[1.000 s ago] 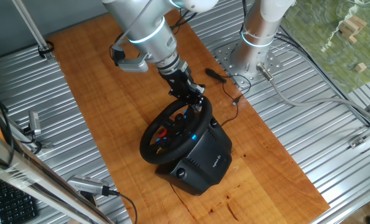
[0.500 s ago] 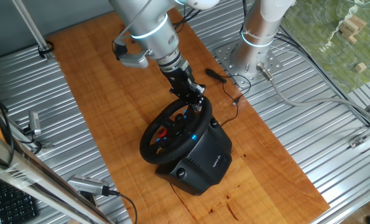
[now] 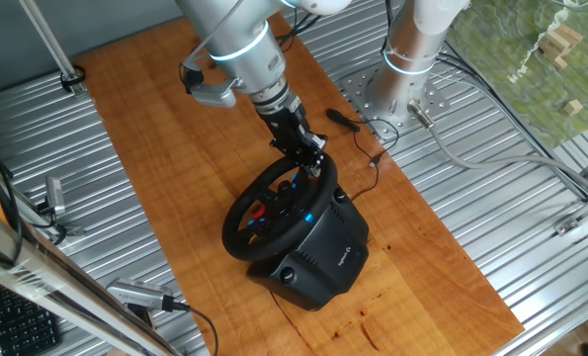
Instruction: Rotate the steering wheel 90 degrees counterclockwise
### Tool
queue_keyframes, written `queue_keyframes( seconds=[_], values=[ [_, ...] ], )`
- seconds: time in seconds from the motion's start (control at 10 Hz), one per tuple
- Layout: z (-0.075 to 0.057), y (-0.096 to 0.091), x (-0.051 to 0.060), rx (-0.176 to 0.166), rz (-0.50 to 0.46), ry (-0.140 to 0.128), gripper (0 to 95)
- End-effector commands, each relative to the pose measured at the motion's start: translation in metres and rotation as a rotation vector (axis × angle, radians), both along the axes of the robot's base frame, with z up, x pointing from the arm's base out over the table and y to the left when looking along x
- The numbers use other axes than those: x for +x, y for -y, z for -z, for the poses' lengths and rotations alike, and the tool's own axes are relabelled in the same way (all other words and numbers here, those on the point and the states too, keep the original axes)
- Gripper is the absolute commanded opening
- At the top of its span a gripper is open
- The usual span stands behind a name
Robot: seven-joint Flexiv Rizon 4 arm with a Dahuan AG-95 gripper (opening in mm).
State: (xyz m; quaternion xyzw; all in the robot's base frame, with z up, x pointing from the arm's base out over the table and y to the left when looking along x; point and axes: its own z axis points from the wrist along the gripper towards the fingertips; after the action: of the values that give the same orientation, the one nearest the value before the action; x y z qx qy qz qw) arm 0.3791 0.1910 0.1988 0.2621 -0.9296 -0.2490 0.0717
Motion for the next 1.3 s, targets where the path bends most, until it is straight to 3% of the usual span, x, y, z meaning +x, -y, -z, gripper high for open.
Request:
queue_keyframes(
  seconds=[0.1, 1.3],
  values=[
    [0.002, 0.002, 0.001, 0.001, -0.011, -0.003, 0.0],
    [0.015, 0.023, 0.009, -0.005, -0.072, -0.016, 0.0]
  ],
)
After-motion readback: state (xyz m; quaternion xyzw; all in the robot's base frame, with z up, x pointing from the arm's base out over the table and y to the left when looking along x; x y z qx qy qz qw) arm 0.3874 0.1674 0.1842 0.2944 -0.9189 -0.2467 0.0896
